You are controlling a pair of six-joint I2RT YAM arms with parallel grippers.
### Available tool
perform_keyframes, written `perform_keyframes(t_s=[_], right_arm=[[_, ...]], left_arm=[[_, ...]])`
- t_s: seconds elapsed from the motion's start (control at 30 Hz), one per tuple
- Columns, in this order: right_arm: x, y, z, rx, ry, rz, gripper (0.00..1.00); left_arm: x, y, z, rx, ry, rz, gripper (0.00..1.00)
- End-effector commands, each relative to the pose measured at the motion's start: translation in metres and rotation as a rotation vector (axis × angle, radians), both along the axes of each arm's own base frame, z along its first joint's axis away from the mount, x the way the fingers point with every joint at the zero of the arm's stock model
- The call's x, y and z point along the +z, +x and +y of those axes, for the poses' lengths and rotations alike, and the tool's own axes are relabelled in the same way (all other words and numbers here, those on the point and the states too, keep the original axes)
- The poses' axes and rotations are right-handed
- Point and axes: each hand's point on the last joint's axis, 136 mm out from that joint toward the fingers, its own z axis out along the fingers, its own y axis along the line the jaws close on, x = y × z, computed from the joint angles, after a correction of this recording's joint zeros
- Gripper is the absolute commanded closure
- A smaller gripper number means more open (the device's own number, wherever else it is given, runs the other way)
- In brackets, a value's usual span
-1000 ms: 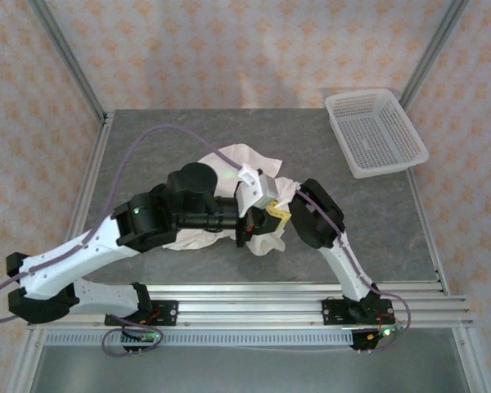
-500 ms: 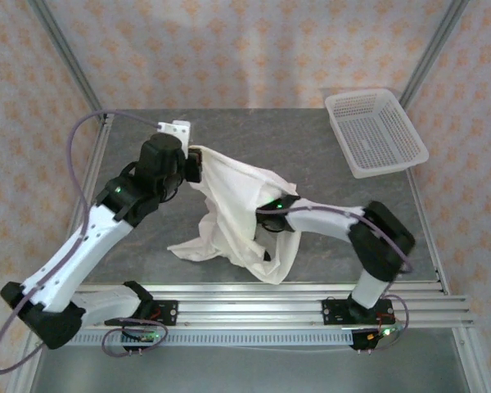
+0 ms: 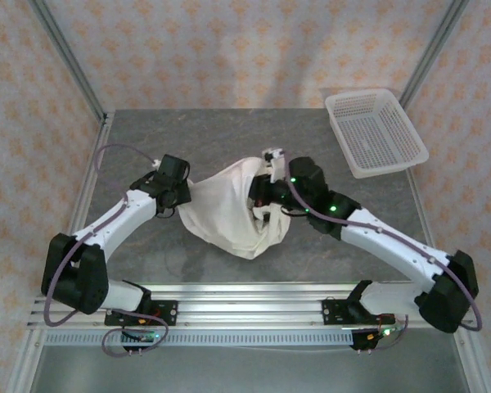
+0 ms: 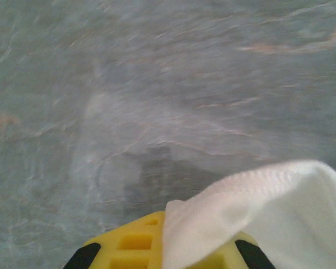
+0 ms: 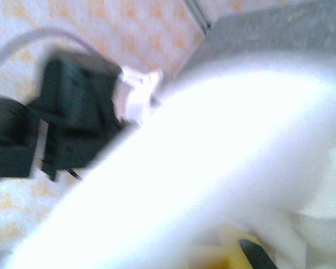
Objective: Fold the inside-out t-shirt
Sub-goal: Turn the T-shirt inside out at the center of the table.
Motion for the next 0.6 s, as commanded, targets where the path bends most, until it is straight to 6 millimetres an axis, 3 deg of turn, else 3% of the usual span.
perform_keyframes(t_s=[0.0,0.1,0.2,0.27,0.4,0.47,0.57], right_arm=[[0.072,0.000,-0.026,-0.049,0.195,-0.102,1.00],[0.088,0.009,-0.049,-0.126,0.247,-0.112,1.00],[0.092,0.018,-0.062,-0.182,0.264,-0.102,1.00],[0.088,0.023,-0.067,-0.220,0.247,-0.092,1.00],[0.084,0.024,-0.064,-0.214,0.240,-0.078,1.00],[0.083,0.024,-0.058,-0.183,0.243,-0.073,1.00],[0.080,0.023,-0.049,-0.135,0.234,-0.066,1.00]], left_arm=[[-0.026,-0.012,0.031,0.192,0.011,0.040,1.00],[-0.040,-0.015,0.038,0.223,-0.004,0.120,0.91],[-0.024,-0.011,0.037,0.211,-0.019,0.085,0.77],[0.004,-0.007,0.038,0.199,-0.025,0.015,0.63],[0.090,-0.005,0.033,0.153,-0.087,-0.208,0.37],[0.129,-0.002,0.003,0.032,-0.222,-0.329,0.34],[0.177,-0.009,-0.089,-0.388,-0.448,-0.468,0.34]])
